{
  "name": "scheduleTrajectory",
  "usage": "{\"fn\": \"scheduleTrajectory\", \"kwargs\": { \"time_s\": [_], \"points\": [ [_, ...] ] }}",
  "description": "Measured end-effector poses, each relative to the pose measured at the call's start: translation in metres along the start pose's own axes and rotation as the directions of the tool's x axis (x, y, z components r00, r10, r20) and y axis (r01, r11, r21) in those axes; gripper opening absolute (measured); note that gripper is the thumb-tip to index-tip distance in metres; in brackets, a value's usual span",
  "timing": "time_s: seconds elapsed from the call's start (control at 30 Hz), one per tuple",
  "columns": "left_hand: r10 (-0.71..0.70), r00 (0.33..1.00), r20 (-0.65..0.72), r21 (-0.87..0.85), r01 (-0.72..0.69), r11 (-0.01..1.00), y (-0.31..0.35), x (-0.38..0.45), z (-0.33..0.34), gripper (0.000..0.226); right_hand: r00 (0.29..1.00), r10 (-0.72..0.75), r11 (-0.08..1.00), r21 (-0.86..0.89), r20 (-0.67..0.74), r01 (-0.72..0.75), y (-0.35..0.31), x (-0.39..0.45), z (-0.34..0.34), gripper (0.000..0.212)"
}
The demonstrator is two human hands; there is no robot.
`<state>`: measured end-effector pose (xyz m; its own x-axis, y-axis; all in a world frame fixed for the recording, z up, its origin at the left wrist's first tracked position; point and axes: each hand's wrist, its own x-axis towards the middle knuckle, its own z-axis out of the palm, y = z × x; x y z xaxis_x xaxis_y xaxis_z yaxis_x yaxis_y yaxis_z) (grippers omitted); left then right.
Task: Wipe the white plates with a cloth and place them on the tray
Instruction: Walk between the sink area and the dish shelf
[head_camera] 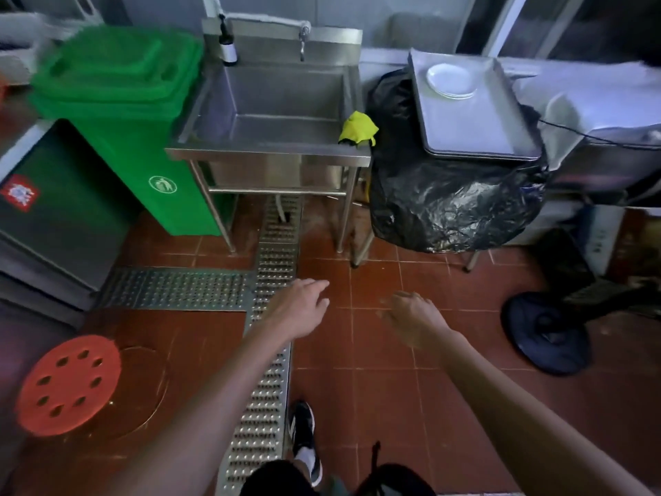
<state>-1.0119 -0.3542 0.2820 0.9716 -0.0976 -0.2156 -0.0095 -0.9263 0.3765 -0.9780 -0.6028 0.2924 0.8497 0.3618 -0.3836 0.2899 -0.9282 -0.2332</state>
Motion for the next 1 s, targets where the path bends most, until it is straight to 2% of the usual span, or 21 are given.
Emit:
{"fn": "scheduleTrajectory", "kwargs": {
  "time_s": [0.27,0.43,0.67,0.8,1.0],
  "points": [
    [0.176,0.982,0.069,0.062,-0.18,0.982,0.011,0.127,-0.043,0.048,0.984,0.158,0.979,0.143,-0.082,-0.145,0.03,0.066,-0.043,0.035],
    [0.219,0.967,0.129,0.079,-0.23,0.97,0.032,0.2,-0.043,0.048,0.976,0.204,0.964,0.191,-0.076,-0.186,0.068,0.113,-0.061,0.039],
    [0.212,0.962,0.17,0.159,-0.239,0.958,0.074,0.308,-0.059,0.046,0.976,0.185,0.982,0.061,-0.112,-0.179,0.137,0.193,-0.11,0.031],
    [0.197,0.973,0.12,0.17,-0.215,0.962,0.095,0.369,-0.075,0.047,0.979,0.163,0.986,0.059,-0.125,-0.156,0.168,0.239,-0.153,0.043],
    [0.193,0.977,0.095,0.12,-0.204,0.972,0.117,0.447,-0.086,0.047,0.974,0.144,0.988,0.086,-0.172,-0.131,0.197,0.293,-0.2,0.038]
  ]
}}
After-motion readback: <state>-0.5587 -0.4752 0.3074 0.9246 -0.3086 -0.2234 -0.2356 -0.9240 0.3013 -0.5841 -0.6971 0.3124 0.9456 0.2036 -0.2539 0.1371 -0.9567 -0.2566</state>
